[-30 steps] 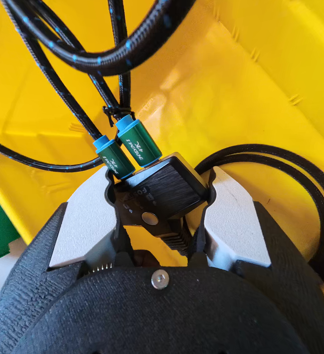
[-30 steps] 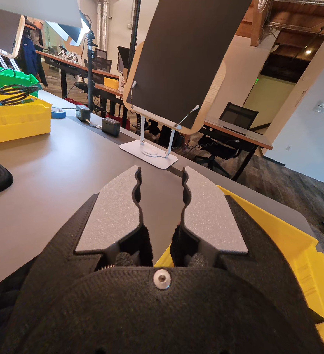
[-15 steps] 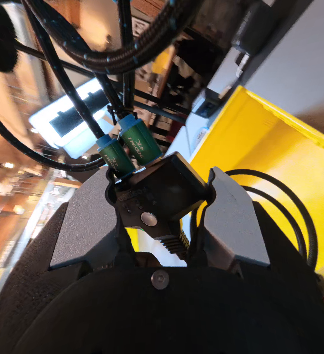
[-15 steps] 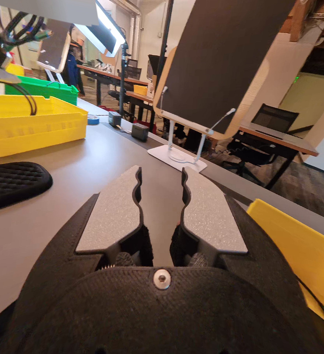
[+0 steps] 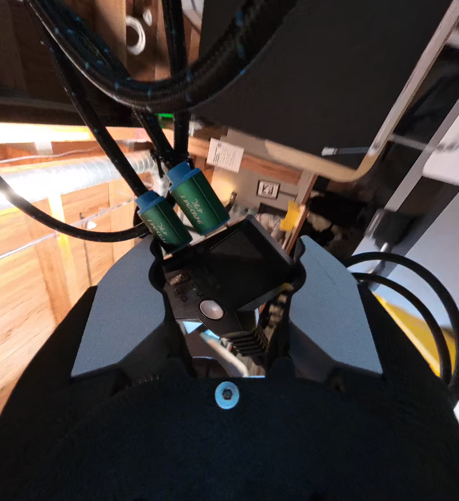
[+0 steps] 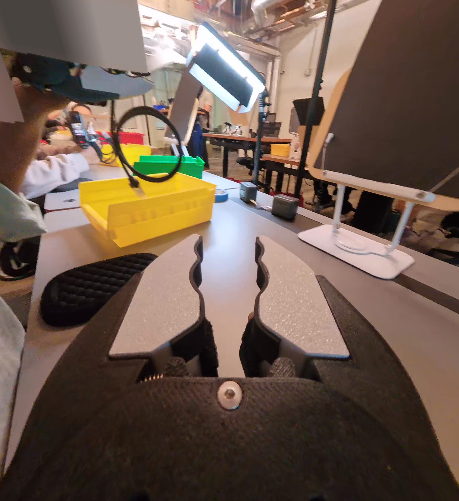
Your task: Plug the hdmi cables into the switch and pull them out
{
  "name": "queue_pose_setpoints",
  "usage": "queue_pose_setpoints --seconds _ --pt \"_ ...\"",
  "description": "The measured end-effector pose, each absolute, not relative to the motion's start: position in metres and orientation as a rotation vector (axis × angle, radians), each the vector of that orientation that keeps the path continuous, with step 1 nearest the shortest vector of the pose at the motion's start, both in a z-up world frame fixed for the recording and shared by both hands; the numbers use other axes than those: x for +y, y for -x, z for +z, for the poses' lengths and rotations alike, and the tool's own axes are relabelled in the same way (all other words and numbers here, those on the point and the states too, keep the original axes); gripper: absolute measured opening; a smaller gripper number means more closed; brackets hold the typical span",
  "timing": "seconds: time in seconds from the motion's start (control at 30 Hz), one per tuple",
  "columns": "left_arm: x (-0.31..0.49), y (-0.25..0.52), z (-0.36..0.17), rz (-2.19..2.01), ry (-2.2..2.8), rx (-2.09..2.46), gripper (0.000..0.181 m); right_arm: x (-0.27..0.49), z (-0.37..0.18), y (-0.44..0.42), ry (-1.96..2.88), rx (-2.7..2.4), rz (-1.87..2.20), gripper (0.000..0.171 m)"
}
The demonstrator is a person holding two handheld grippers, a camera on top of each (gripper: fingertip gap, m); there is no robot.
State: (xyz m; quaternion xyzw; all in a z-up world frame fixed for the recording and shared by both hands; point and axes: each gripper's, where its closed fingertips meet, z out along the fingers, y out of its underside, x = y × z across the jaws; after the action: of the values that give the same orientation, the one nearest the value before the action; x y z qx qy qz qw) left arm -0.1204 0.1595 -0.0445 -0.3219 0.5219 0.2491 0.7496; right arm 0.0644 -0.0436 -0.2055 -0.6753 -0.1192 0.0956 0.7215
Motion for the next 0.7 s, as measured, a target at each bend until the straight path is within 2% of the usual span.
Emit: queue_pose_setpoints --seconds 0.07,0.2,0.27,0.57,0.67,0.7 --pt "0.137 0.095 -0.049 0.459 0.668 1.161 0.092 -0.038 -0.197 -0.045 1.438 -0.303 0.272 0.039" --pt "0.097 0.044 -0.078 0.347 0.616 1.247 0.093 -0.029 -0.161 -0.008 1.263 -0.328 0.47 0.062" --pt "0.081 0.025 -0.092 0.324 0.592 1.287 0.092 -0.022 -0.144 -0.003 1.196 -0.279 0.546 0.063" --pt "0.039 -0.011 -0.105 0.456 0.393 1.371 0.093 0.007 -0.089 0.003 0.945 -0.216 0.614 0.044" --pt "0.033 -0.02 -0.113 0.472 0.349 1.4 0.093 0.008 -0.085 0.009 0.891 -0.265 0.611 0.013" --pt "0.033 -0.021 -0.115 0.477 0.342 1.415 0.094 0.009 -0.087 0.007 0.893 -0.26 0.587 0.013"
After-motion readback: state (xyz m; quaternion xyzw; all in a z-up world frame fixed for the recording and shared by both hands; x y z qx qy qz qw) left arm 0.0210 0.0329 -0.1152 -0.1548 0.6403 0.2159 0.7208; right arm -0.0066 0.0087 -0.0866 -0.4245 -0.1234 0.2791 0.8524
